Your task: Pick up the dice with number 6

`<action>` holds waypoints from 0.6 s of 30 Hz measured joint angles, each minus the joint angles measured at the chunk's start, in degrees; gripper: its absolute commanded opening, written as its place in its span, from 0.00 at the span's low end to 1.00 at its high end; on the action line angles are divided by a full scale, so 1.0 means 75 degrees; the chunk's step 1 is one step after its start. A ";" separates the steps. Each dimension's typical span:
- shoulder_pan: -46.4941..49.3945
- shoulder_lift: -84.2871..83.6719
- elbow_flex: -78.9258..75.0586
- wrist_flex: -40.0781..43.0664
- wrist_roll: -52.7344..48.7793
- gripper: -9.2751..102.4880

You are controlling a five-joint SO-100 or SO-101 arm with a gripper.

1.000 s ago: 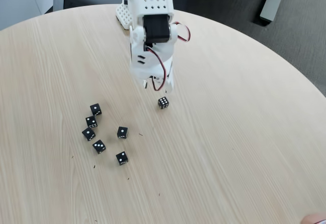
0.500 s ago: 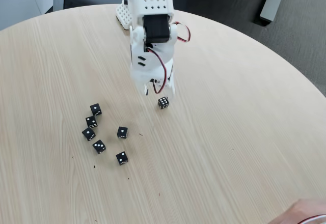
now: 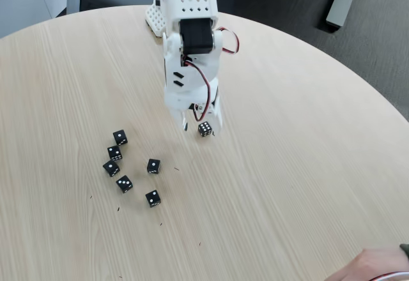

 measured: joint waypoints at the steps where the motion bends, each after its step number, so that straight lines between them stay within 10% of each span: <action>1: 0.0000 0.0000 0.0000 0.0000 0.0000 0.28; 18: 0.0012 -0.0926 -0.0047 0.0000 0.0480 0.27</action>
